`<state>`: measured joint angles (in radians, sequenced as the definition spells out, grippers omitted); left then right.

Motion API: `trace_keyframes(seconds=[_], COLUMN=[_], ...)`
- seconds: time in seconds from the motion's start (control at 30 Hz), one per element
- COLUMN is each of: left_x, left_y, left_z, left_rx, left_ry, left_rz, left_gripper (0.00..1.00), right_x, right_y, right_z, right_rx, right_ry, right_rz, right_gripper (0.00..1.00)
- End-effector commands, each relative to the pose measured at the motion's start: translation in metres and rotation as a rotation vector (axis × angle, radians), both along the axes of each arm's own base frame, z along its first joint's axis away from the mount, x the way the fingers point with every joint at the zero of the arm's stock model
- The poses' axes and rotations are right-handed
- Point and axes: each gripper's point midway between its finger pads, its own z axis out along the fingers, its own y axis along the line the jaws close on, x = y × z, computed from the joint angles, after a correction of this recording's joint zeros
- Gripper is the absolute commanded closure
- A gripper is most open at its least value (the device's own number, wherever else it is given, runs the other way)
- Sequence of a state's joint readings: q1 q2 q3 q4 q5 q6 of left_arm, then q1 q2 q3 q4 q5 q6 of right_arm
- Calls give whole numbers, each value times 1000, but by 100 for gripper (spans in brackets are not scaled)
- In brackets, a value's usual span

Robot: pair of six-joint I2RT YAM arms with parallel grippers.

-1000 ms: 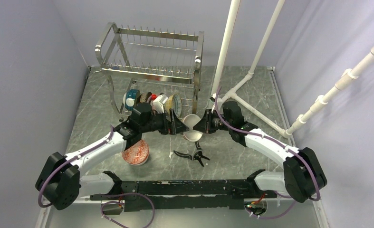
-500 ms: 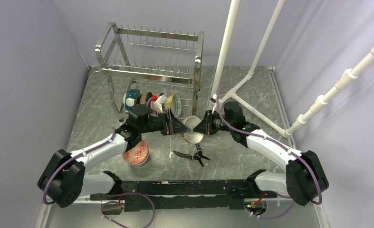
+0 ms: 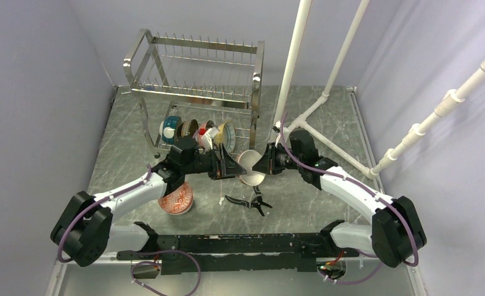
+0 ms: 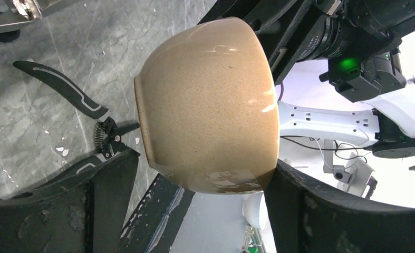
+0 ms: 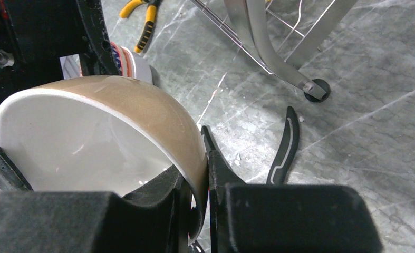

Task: Load the bowls into the dish rack
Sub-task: Adjust the bowl.

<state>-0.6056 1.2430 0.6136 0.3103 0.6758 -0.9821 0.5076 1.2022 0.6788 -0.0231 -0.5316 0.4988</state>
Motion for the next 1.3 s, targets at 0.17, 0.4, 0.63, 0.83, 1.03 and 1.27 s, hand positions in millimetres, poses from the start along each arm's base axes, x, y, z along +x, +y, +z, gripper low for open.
trace_keyframes(seconds=[0.17, 0.4, 0.63, 0.83, 1.03, 1.27], left_x=[5, 7, 7, 8, 13, 27], left_y=[-11, -14, -13, -13, -7, 4], left_z=[20, 24, 29, 23, 17, 17], left_rx=[-91, -131, -133, -104, -63, -8], left_ry=[-11, -16, -37, -25, -36, -85], left_rz=[-15, -18, -15, -11, 35, 101], left_gripper=[17, 15, 17, 32, 51, 56], right_x=[17, 18, 19, 23, 26, 29], right_y=[7, 7, 8, 5, 1, -7], right_z=[60, 61, 64, 63, 59, 58], right_rx=[83, 82, 88, 64, 39, 73], right_ry=[-170, -176, -185, -191, -185, -161], right_rz=[-5, -2, 0, -22, -45, -72], right_gripper=[100, 100, 100, 100, 80, 49])
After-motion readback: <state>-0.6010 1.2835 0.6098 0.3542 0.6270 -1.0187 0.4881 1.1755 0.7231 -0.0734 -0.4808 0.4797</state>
